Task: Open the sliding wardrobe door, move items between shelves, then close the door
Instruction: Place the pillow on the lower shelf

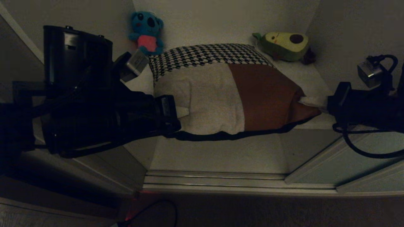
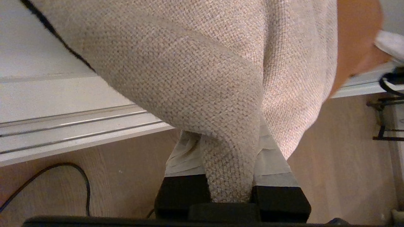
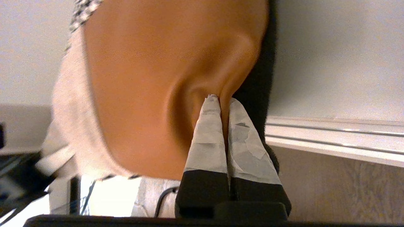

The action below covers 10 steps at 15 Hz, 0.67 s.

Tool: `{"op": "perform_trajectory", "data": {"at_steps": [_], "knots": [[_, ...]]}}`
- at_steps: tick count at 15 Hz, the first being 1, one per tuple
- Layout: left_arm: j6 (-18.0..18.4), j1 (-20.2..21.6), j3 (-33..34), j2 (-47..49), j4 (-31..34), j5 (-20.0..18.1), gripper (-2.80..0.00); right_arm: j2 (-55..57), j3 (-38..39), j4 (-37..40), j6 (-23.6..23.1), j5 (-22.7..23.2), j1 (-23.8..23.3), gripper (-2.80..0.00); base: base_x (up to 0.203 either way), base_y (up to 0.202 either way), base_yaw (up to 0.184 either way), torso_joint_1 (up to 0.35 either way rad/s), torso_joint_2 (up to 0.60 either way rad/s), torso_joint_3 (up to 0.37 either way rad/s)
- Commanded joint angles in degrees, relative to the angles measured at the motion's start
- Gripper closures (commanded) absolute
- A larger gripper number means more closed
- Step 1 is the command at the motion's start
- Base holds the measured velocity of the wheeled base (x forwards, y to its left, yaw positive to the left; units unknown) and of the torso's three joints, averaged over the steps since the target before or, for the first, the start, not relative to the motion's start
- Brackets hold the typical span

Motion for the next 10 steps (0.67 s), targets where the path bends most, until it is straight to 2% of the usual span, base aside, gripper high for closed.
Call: {"op": "perform_trajectory", "data": {"at_steps": [1, 4, 8, 10], "knots": [[0.05, 0.04, -0.48, 1.06, 0.0, 0.92, 0.0, -2.58, 1.17, -0.16, 0.16, 0.71, 0.02, 0.0, 0.0, 0.0, 0.0, 0.0, 0.0, 0.0], [2.23, 0.01, -1.27, 2.26, 0.04, 2.88, 0.0, -4.22, 2.74, -0.16, 0.11, 0.97, 0.02, 0.0, 0.0, 0.0, 0.0, 0.0, 0.0, 0.0], [2.94, 0.01, -4.02, 2.94, 2.02, 3.62, 0.0, -6.64, 5.24, -0.16, -1.22, 1.58, 0.28, 0.0, 0.0, 0.0, 0.0, 0.0, 0.0, 0.0], [2.99, 0.01, -4.48, 3.31, 2.28, 5.27, 0.0, -7.5, 5.56, 0.05, -1.29, 1.58, 0.28, 0.0, 0.0, 0.0, 0.0, 0.0, 0.0, 0.0]]}}
